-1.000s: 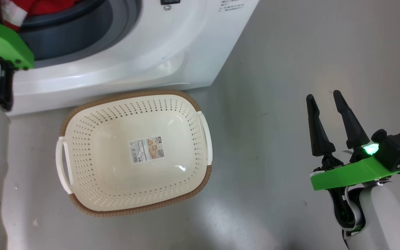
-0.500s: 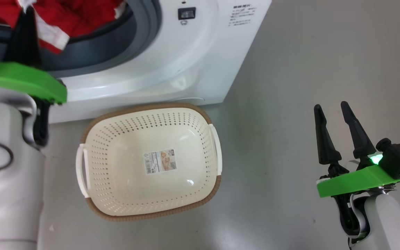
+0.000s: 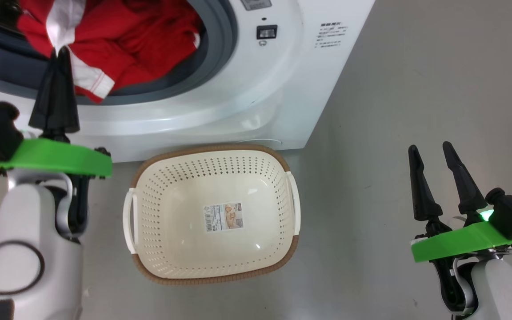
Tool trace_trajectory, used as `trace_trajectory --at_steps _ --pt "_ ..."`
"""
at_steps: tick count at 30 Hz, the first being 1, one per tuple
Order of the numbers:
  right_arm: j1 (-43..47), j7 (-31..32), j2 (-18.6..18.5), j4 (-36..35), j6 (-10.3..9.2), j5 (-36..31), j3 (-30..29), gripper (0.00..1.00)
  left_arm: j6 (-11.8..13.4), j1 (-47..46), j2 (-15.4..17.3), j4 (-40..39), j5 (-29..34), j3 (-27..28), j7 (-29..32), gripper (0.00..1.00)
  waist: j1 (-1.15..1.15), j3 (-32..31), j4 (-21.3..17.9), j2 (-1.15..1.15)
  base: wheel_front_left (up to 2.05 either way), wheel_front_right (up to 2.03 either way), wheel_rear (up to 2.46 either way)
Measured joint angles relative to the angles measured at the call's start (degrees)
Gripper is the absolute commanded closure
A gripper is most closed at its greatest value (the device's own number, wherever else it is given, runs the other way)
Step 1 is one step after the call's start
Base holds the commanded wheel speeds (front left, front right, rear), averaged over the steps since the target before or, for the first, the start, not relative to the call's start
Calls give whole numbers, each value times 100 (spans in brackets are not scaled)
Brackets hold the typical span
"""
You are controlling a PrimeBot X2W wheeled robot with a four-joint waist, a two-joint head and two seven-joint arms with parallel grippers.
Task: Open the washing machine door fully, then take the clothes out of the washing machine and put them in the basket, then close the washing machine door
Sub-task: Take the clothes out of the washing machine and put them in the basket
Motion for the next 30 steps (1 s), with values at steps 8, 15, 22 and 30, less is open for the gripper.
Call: trace_trajectory --at_steps 8,15,22,30 --pt "98 0 0 -11 0 -53 -100 0 -1 606 -70 -987 -1 -3 0 100 0 -73 113 0 0 0 0" --pt "97 0 0 -8 0 -80 -132 0 -4 1067 -129 -1855 15 -2 -1 100 0 -110 159 0 0 0 0" --pt "97 0 0 -3 0 -86 -156 0 -4 1453 -208 -2671 12 13 -7 100 0 -124 177 0 0 0 0" --pt "96 0 1 -8 0 -87 -167 0 -4 1977 -278 -2887 -19 -230 -8 100 0 -56 167 0 0 0 0"
